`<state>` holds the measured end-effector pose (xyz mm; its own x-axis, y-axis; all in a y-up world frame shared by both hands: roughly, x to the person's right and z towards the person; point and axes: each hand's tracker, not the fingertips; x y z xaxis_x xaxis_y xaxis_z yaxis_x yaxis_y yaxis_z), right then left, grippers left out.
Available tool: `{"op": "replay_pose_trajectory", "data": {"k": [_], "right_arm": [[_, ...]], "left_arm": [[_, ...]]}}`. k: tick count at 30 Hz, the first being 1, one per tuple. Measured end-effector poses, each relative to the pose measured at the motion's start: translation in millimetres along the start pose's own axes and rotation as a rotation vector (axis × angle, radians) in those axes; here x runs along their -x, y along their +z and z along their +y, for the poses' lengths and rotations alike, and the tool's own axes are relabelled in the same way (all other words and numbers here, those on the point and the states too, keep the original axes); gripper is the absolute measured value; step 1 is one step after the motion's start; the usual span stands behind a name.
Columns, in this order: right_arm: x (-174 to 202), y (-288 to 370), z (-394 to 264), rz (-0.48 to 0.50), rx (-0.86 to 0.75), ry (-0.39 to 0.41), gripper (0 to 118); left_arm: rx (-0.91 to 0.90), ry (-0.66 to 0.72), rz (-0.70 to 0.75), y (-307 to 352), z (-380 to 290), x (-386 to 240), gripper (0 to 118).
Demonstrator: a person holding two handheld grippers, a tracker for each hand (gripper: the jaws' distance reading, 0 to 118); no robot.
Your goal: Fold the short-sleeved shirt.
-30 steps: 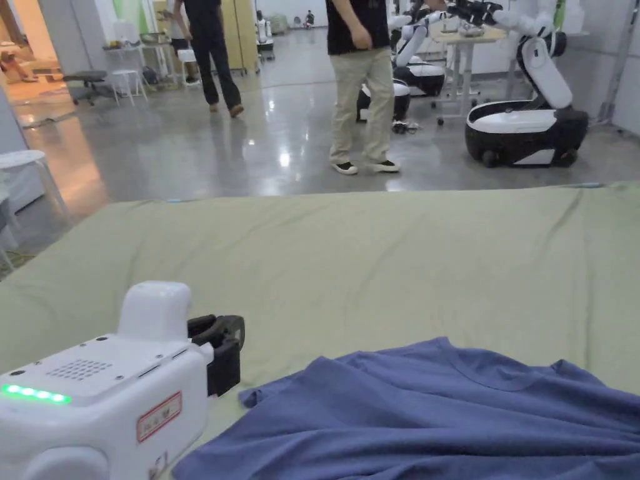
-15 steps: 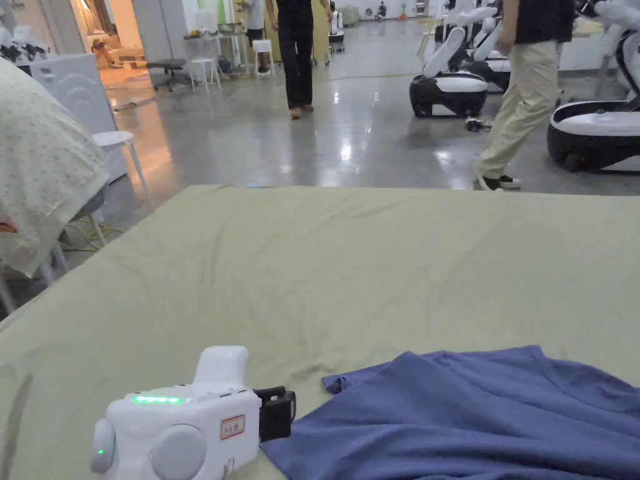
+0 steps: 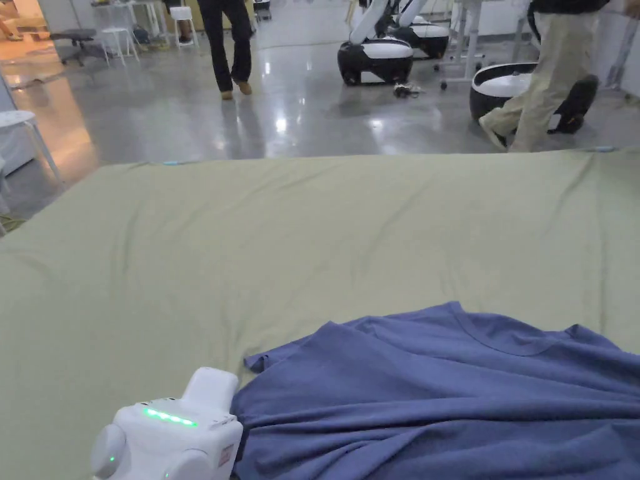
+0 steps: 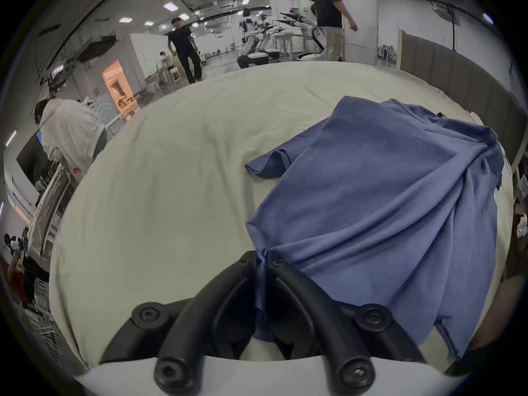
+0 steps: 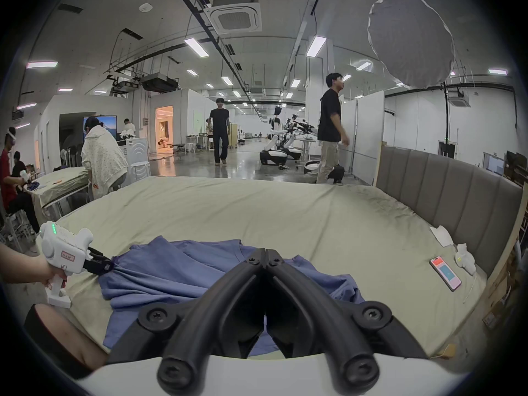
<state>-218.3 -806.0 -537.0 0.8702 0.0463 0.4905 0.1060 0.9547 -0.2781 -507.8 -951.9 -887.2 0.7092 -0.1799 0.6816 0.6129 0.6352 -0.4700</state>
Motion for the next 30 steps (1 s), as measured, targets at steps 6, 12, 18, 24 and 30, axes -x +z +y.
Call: {"op": "replay_pose_trajectory", "data": {"k": [6, 12, 18, 24, 30], "right_arm": [[-33, -7, -8, -0.098, 0.044, -0.020, 1], [-113, -52, -13, -0.210, 0.224, -0.150, 21], [-166, -142, -39, -0.198, 0.428, -0.164, 113], [-189, -210, -98, -0.187, 0.665, -0.225, 79], [-167, -188, -101, -0.130, 0.595, -0.188, 14]], "left_arm": [[-0.099, 0.101, -0.128, 30, -4, 21, 1], [-0.158, 0.080, -0.191, 57, 4, 22, 1], [-0.168, 0.165, -0.247, 68, 19, 15, 1], [-0.151, 0.153, -0.243, 55, 20, 13, 1], [-0.154, 0.150, -0.229, 59, 25, 14, 1]]}}
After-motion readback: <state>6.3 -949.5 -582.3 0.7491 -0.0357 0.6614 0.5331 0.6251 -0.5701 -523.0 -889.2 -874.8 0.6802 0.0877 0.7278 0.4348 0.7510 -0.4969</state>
